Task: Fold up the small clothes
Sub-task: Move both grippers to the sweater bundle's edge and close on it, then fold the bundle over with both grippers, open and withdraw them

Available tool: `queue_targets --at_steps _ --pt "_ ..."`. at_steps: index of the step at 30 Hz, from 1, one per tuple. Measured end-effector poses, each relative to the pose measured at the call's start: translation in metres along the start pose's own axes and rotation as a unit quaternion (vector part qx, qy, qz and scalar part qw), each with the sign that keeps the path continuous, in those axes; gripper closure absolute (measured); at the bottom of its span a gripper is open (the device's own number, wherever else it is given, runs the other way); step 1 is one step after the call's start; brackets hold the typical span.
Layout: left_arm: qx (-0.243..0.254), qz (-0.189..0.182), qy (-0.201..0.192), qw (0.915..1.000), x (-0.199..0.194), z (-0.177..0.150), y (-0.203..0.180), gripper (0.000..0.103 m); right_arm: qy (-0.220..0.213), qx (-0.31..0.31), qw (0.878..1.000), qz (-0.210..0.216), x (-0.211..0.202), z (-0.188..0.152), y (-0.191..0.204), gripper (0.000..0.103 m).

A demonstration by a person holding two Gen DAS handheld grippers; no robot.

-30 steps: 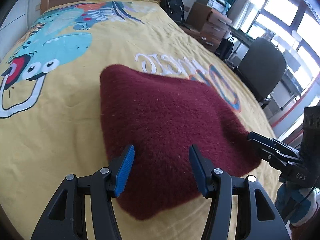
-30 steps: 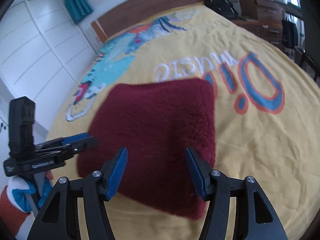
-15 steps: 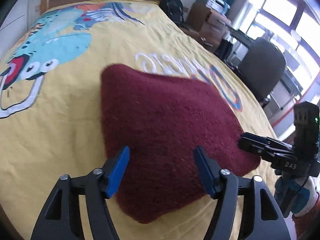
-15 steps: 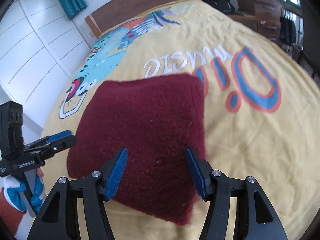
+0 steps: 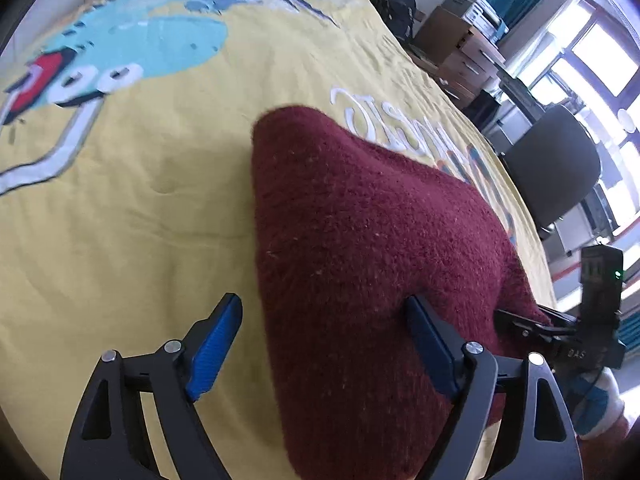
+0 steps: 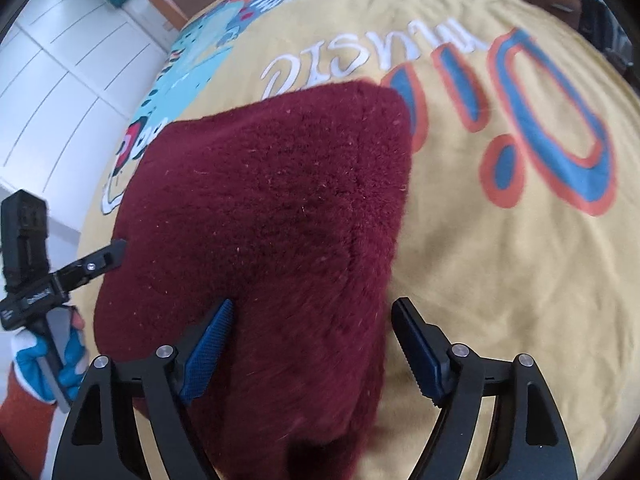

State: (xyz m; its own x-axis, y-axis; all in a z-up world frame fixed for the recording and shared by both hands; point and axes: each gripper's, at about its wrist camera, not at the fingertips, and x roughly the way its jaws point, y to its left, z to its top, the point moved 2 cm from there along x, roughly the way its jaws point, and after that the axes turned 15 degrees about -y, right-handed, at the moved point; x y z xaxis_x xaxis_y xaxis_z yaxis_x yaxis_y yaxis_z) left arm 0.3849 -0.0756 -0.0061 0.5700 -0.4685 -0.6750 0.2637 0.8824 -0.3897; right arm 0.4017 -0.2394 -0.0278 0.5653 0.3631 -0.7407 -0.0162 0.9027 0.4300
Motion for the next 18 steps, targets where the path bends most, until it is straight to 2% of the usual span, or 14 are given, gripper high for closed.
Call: queue_targets --at_steps 2,4,5,6,9,12,16,18 --pt "0.003 -0.006 0.013 0.9999 0.009 -0.001 0.001 0.021 0.012 -0.005 1.000 0.012 0.006 0.000 -0.001 0.022" --pt "0.001 -0.013 0.024 0.9996 0.014 -0.002 0.004 0.021 0.021 0.005 0.999 0.030 0.013 0.000 -0.005 0.027" --pt "-0.005 -0.019 0.026 0.9995 0.016 -0.002 0.006 0.023 0.023 0.020 0.998 0.047 0.016 -0.001 -0.008 0.040" --pt "-0.016 -0.032 0.029 0.9990 0.018 -0.003 0.008 0.032 0.022 0.038 0.997 0.067 0.018 -0.002 -0.010 0.046" --pt "-0.046 -0.070 0.026 0.9961 0.019 -0.002 0.012 0.047 0.009 0.037 0.996 0.083 0.014 -0.002 -0.007 0.058" --pt "-0.071 -0.105 0.008 0.9919 0.008 0.003 0.019 0.059 -0.017 0.029 0.995 0.094 0.001 0.002 0.002 0.064" --pt "-0.073 -0.126 -0.016 0.9892 -0.018 0.013 0.026 0.062 -0.056 0.015 0.990 0.131 -0.019 0.015 0.031 0.065" --pt "-0.066 -0.131 -0.029 0.9888 -0.036 0.020 0.030 0.062 -0.059 -0.005 0.988 0.141 -0.020 0.021 0.052 0.065"
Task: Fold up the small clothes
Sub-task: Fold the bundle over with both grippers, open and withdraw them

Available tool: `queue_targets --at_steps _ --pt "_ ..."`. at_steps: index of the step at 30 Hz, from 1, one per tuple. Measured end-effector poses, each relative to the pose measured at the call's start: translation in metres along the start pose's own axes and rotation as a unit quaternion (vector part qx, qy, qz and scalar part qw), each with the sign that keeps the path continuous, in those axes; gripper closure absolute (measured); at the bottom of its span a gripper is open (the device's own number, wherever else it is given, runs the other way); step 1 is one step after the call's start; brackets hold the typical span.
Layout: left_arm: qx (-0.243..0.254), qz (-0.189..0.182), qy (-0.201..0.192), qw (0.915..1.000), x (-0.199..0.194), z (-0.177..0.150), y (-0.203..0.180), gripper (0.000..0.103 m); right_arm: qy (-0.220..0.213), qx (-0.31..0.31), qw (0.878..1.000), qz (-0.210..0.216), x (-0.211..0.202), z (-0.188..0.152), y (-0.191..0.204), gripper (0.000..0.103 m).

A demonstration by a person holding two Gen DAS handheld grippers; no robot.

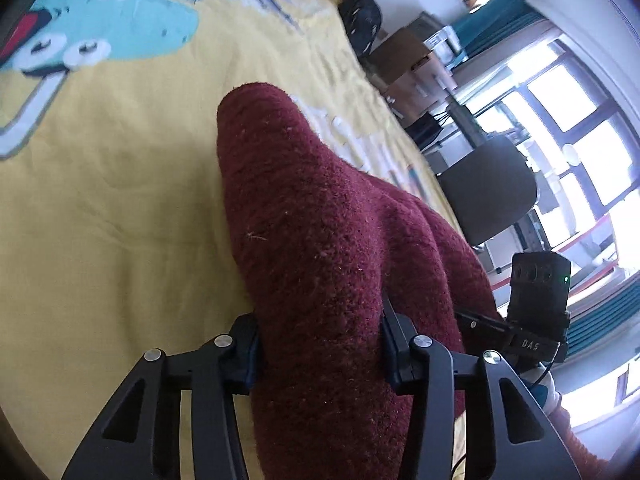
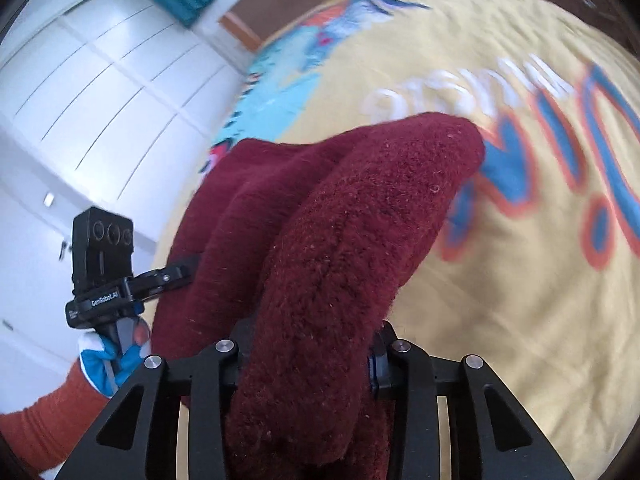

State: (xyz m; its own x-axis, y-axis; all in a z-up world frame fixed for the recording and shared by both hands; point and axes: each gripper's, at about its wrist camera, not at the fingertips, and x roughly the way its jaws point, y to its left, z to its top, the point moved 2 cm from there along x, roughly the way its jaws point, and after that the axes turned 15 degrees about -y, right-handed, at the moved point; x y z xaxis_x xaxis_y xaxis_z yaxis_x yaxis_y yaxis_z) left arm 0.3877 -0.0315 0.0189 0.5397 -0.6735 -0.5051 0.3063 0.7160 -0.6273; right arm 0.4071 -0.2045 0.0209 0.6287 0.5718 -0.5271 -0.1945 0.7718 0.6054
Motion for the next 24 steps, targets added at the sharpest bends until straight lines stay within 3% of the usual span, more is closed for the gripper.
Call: queue_targets --at_steps 5,8,11,12,15,20,24 --pt "0.008 0.022 -0.030 0.9993 -0.049 0.018 0.017 0.062 0.001 -0.002 1.000 0.024 0.024 -0.002 0.028 0.065" --pt "0.000 0.062 -0.032 0.9976 -0.074 0.018 0.048 0.061 0.019 0.006 1.000 0.015 0.047 -0.013 0.029 0.063" --pt "0.000 0.116 -0.011 0.9932 -0.077 0.003 0.072 0.054 0.036 0.006 0.999 -0.020 0.065 -0.024 0.024 0.051" --pt "0.001 0.130 -0.009 0.9915 -0.080 -0.001 0.079 0.048 0.031 0.011 0.999 -0.025 0.060 -0.026 0.020 0.046" --pt "0.005 0.132 -0.021 0.9910 -0.091 -0.008 0.073 0.044 0.025 0.000 0.999 -0.038 0.037 -0.026 0.013 0.042" --pt "0.068 0.144 -0.019 0.9870 -0.097 -0.032 0.041 0.043 0.021 -0.007 0.997 -0.070 0.000 -0.034 -0.008 0.037" --pt "0.062 0.158 -0.019 0.9852 -0.091 -0.051 0.036 0.039 0.016 0.008 0.995 -0.100 -0.009 -0.047 -0.015 0.034"
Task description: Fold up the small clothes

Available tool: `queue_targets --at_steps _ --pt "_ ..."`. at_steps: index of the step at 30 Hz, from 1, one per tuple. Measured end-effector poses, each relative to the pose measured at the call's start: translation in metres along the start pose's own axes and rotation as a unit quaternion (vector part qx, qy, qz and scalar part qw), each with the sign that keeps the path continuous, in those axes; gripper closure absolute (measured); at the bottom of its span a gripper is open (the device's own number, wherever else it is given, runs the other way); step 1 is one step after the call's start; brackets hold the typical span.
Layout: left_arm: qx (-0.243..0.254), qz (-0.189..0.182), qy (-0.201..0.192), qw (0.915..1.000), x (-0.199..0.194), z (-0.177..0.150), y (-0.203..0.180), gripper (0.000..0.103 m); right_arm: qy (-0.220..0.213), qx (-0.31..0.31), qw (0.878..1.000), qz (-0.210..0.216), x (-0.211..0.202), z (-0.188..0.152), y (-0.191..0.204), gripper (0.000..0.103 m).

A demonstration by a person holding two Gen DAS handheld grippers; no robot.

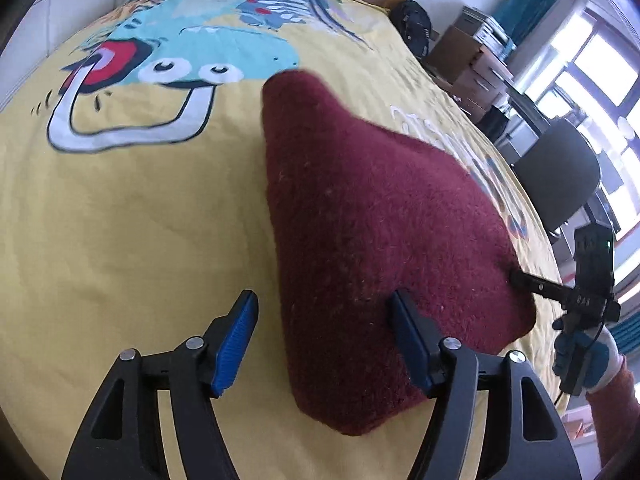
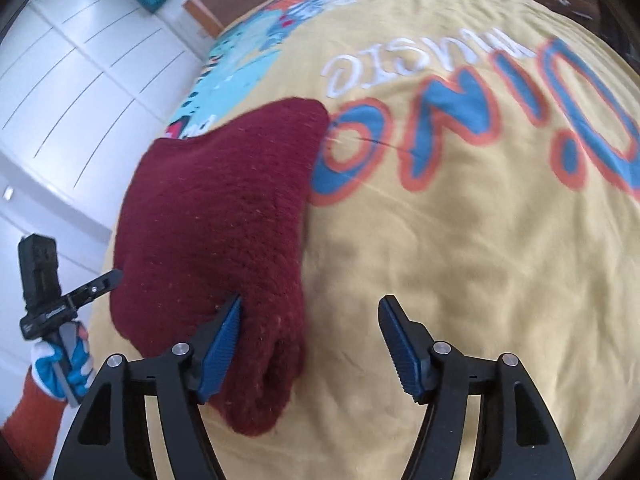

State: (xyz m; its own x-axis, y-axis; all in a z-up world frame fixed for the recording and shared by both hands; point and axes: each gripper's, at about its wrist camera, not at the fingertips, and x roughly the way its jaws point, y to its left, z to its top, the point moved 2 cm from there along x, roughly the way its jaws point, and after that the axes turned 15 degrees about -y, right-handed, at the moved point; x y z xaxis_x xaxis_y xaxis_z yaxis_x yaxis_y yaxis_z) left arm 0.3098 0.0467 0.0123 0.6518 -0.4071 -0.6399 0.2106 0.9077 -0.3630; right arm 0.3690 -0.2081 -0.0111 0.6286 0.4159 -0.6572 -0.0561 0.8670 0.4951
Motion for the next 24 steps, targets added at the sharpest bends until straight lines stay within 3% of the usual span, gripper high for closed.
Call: queue_targets --at_steps 3,8,13,17,20,24 --pt "-0.017 0.011 -0.011 0.9997 -0.007 0.000 -0.001 0.039 -0.012 -0.006 1.000 -0.022 -0.010 -0.005 0.006 0.033" --pt "0.001 0.043 -0.033 0.9985 -0.036 -0.001 -0.014 0.039 -0.028 -0.019 0.996 -0.077 -0.024 -0.012 0.018 0.032" --pt "0.021 0.086 -0.057 0.9945 -0.064 -0.006 -0.028 0.039 -0.050 -0.034 0.992 -0.106 -0.053 -0.017 0.044 0.032" --pt "0.045 0.115 -0.086 0.9886 -0.097 -0.012 -0.042 0.031 -0.071 -0.046 0.989 -0.121 -0.072 -0.022 0.062 0.031" --pt "0.055 0.126 -0.102 0.9852 -0.115 -0.016 -0.052 0.029 -0.092 -0.053 0.985 -0.137 -0.100 -0.034 0.075 0.026" --pt "0.063 0.139 -0.120 0.9810 -0.141 -0.026 -0.064 0.016 -0.112 -0.064 0.980 -0.151 -0.128 -0.047 0.089 0.024"
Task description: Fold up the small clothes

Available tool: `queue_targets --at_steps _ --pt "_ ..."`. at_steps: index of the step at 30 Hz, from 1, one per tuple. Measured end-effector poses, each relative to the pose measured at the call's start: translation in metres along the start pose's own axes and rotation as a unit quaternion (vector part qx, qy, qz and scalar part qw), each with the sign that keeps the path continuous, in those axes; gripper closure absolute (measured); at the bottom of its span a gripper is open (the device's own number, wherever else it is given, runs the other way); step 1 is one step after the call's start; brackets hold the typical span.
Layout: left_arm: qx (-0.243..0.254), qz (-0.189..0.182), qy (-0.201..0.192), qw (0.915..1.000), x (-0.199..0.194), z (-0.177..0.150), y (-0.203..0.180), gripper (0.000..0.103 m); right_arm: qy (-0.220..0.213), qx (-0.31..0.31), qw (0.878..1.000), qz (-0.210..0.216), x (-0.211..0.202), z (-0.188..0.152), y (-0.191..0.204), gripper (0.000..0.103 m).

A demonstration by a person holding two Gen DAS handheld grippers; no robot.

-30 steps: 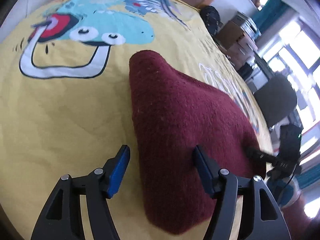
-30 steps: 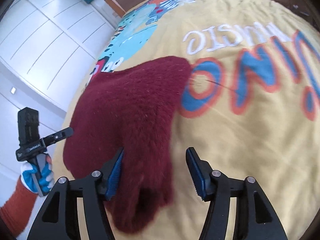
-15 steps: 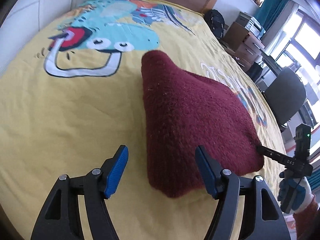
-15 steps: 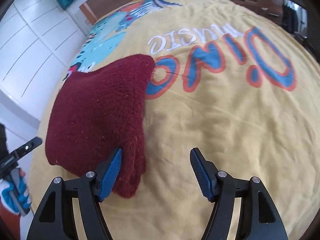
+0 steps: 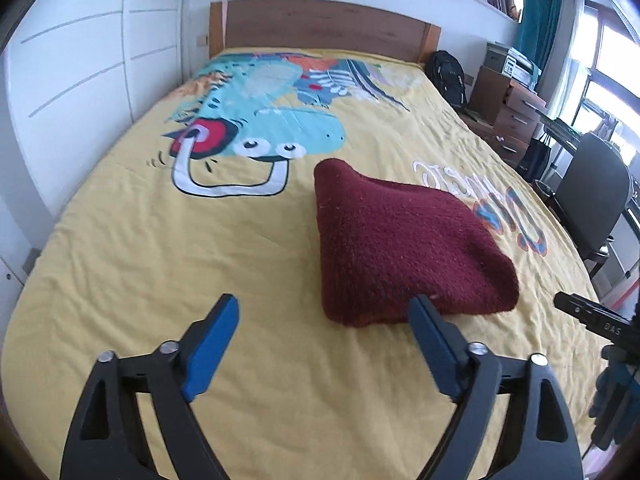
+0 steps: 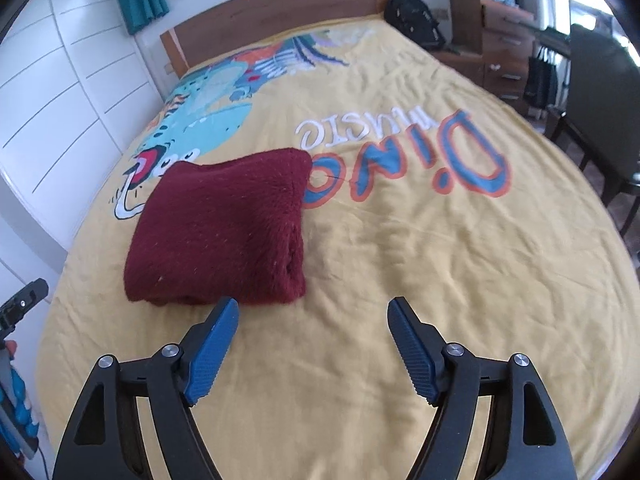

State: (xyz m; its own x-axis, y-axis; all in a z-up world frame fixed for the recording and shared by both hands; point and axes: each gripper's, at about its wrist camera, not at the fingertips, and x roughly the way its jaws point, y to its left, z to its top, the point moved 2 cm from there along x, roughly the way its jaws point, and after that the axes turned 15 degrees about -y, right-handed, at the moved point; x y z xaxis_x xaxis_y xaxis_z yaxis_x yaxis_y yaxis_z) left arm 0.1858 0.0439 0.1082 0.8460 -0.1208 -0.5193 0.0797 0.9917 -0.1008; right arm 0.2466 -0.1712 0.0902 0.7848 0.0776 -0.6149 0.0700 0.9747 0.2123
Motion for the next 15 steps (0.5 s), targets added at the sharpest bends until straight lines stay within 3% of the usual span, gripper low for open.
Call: queue_targets --at_steps 8,12,15 --pt "0.001 0.020 -0.028 0.9994 -0.052 -0.009 -0.001 0.005 -0.050 0.002 0.999 -0.021 -0.074 -0.014 0.008 0.017" --pt "0.014 0.028 -0.048 0.9984 -0.081 -0.011 -0.005 0.001 -0.074 -0.010 0.997 -0.026 -0.109 -0.020 0.015 0.001" --pt "0.028 0.033 -0.060 0.9973 -0.098 -0.014 -0.008 0.001 -0.094 -0.012 0.995 -0.025 -0.134 -0.025 0.020 0.001"
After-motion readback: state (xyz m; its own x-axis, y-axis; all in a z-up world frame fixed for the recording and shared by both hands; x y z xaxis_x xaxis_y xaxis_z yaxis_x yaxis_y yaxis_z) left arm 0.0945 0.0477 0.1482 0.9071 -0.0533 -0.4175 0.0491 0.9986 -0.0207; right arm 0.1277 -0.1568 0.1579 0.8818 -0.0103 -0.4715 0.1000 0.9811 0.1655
